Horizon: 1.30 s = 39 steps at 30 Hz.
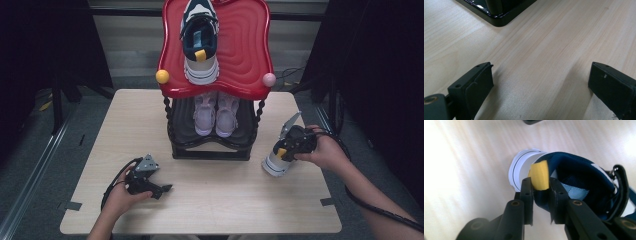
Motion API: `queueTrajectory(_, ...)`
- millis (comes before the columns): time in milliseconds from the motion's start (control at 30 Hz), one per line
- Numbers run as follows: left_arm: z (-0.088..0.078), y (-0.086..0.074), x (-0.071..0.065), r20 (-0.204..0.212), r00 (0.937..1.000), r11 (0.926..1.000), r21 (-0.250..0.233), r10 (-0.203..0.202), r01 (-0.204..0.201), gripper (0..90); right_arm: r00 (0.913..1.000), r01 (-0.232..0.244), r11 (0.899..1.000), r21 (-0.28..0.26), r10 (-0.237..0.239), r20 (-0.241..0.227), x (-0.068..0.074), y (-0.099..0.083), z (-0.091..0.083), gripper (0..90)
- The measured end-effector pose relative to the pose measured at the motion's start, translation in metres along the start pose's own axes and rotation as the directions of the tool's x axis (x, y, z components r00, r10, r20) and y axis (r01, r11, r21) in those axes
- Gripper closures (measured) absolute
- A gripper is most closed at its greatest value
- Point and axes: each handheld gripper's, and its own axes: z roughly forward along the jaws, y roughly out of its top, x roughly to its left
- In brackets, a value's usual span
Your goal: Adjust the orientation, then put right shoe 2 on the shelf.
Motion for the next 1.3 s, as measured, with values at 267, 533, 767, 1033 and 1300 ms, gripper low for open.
queueTrajectory(267, 0.0, 0.0, 0.0, 0.002, 1.0, 1.0, -0.005, -0.003, 0.003, 5.3, 0.9941, -0.108, 0.993, -0.056, 0.108, -0.002, -0.003, -0.001, 0.0, 51.5)
queueTrajectory(533, 0.0, 0.0, 0.0, 0.003, 1.0, 1.0, -0.002, -0.001, 0.001, 5.3, 0.9936, -0.111, 0.993, -0.029, 0.111, -0.021, -0.006, 0.012, 0.012, 53.4)
queueTrajectory(767, 0.0, 0.0, 0.0, 0.004, 1.0, 1.0, 0.0, 0.0, 0.0, 5.0, 0.9994, -0.033, 0.999, -0.014, 0.033, -0.006, 0.004, 0.015, 0.006, 68.5)
queueTrajectory(1033, 0.0, 0.0, 0.0, 0.003, 1.0, 1.0, -0.001, 0.001, -0.001, 5.0, 0.9962, 0.026, 1.0, 0.013, -0.025, -0.083, 0.014, 0.004, -0.004, 75.1)
queueTrajectory(1300, 0.0, 0.0, 0.0, 0.004, 1.0, 1.0, -0.001, 0.001, -0.001, 5.0, 0.9948, 0.025, 0.999, 0.034, -0.022, -0.099, 0.011, 0.009, 0.001, 67.5)
